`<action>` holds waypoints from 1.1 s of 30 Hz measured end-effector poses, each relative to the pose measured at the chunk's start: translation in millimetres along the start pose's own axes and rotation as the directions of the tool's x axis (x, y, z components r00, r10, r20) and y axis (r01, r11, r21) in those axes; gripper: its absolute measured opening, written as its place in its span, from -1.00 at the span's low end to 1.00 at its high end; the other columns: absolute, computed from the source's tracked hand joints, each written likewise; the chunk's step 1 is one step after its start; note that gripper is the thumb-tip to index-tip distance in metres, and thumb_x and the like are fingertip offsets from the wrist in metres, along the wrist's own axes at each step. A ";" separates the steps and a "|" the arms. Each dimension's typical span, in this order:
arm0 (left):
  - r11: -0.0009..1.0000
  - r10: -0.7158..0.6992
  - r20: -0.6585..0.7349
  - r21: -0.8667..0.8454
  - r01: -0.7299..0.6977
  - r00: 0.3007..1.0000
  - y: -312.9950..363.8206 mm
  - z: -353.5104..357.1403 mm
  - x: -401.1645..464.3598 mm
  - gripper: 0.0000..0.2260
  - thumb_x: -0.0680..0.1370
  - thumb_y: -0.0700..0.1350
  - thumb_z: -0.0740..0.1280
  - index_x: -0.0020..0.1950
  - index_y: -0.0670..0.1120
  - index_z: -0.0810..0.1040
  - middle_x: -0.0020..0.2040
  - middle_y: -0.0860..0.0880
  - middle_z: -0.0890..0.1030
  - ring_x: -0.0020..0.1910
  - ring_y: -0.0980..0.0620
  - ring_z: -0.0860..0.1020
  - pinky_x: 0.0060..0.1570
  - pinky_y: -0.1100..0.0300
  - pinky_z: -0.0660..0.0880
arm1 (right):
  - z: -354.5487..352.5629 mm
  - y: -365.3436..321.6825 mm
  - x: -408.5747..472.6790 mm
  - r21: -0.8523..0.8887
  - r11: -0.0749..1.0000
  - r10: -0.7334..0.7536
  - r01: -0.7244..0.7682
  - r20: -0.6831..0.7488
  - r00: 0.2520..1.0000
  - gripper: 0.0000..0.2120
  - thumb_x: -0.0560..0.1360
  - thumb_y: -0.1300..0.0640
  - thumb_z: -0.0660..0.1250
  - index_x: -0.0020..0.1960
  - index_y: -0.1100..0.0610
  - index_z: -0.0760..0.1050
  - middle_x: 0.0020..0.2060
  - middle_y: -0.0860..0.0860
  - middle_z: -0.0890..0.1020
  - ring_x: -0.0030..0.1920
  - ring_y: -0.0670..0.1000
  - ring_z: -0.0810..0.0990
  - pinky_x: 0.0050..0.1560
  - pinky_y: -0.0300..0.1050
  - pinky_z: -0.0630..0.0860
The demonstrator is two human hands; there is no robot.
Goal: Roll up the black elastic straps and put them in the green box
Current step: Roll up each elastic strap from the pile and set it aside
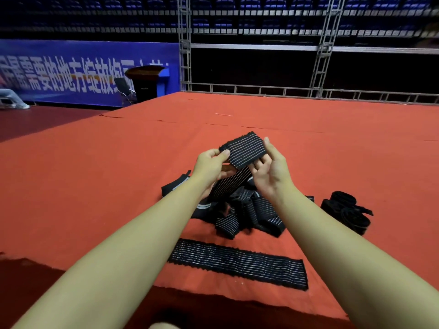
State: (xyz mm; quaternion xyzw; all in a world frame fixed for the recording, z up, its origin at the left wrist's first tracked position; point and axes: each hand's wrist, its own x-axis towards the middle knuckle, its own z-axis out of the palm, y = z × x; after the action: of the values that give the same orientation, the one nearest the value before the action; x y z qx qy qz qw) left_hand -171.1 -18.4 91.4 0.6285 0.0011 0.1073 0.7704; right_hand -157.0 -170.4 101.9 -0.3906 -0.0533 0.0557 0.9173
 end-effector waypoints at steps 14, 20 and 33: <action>0.959 0.006 -0.182 0.280 0.046 0.983 -33.2 -55.4 -8.7 -0.80 0.59 0.11 0.22 -0.04 0.02 0.53 -0.16 -0.01 0.61 -0.13 -0.09 0.55 -0.06 -0.03 0.45 | -26.5 29.2 -4.3 0.058 0.995 -0.076 0.083 -0.123 0.990 -0.22 0.55 0.40 0.39 0.63 -0.02 0.18 0.07 0.14 0.72 -0.05 0.04 0.71 -0.06 -0.10 0.67; 0.964 0.017 -0.225 0.263 0.043 0.974 -33.3 -62.7 -4.8 -0.74 0.58 0.11 0.21 0.06 -0.03 0.55 -0.01 -0.08 0.67 -0.04 -0.14 0.62 0.15 -0.19 0.57 | -36.1 13.3 11.5 -0.453 0.842 -0.345 0.293 -0.035 0.938 -0.35 0.54 0.19 0.48 0.57 0.12 0.33 0.36 0.02 0.57 0.32 -0.01 0.59 0.29 -0.12 0.56; 0.935 -0.005 -0.350 0.332 0.129 0.937 -66.2 -95.4 4.6 -0.76 0.66 0.04 0.26 0.13 -0.09 0.62 0.01 -0.08 0.68 -0.06 -0.08 0.59 0.08 -0.05 0.55 | -105.1 -4.4 11.1 -0.804 0.555 -0.484 0.212 -0.105 0.868 -0.44 0.63 0.06 0.37 0.58 0.12 0.32 0.53 0.03 0.40 0.49 0.00 0.39 0.49 -0.10 0.31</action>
State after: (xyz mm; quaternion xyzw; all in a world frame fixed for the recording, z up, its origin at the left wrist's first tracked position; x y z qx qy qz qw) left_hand -168.8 62.3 7.8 0.7264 0.1763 0.1867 0.6375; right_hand -130.9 -246.4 33.3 -0.7283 -0.0021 -0.2209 0.6487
